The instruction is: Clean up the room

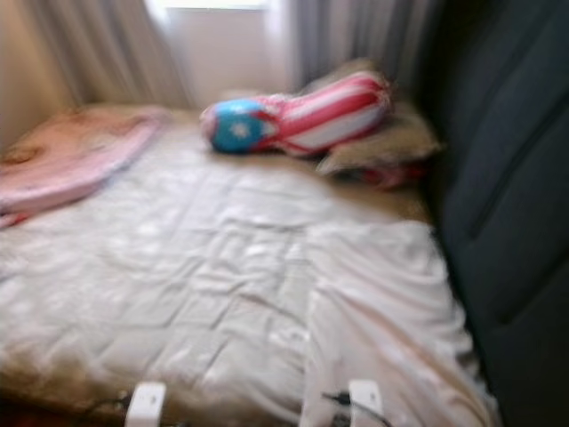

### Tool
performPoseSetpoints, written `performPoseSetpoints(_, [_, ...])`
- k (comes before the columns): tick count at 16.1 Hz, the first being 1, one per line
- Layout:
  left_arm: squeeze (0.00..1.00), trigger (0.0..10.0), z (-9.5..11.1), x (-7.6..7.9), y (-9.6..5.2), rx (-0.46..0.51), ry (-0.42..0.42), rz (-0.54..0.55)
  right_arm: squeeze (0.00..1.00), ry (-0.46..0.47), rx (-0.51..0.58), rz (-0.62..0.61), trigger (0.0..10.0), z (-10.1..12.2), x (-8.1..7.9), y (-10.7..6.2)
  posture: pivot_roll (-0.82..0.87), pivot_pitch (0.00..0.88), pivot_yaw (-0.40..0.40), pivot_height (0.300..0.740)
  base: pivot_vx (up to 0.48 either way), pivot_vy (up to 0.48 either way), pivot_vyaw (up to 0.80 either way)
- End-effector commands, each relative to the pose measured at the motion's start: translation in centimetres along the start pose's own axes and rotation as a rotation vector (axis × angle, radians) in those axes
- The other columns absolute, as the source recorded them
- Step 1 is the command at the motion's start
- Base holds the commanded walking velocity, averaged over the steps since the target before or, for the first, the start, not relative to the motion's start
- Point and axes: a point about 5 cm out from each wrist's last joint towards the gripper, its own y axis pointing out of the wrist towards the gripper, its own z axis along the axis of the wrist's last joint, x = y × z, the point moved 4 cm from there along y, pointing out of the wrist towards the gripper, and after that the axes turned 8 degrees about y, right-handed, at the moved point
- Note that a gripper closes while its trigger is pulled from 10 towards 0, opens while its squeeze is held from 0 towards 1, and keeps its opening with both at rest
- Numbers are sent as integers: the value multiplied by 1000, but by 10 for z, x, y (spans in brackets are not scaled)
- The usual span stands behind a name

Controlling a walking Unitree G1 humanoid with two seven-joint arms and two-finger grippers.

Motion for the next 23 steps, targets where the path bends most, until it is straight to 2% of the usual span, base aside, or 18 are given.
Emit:
performPoseSetpoints(1, [0, 10000, -2, -2, 0, -17, 20, 5, 0, 22, -2, -10, 10000, -1, 1, 0, -57, 0, -38, 740, 0, 0, 0])
performPoseSetpoints(9, [0, 10000, -1, -3, 0, -25, 2, 12, 0, 21, -10, -12, 10000, -2, 1, 0, -46, 0, -38, 740, 0, 0, 0])
performPoseSetpoints(23, [0, 10000, -1, -4, 1, -30, 14, 11, 0, -50, -29, -9, 10000, -5, 8, -2, -48, 0, -35, 740, 0, 348, 0])
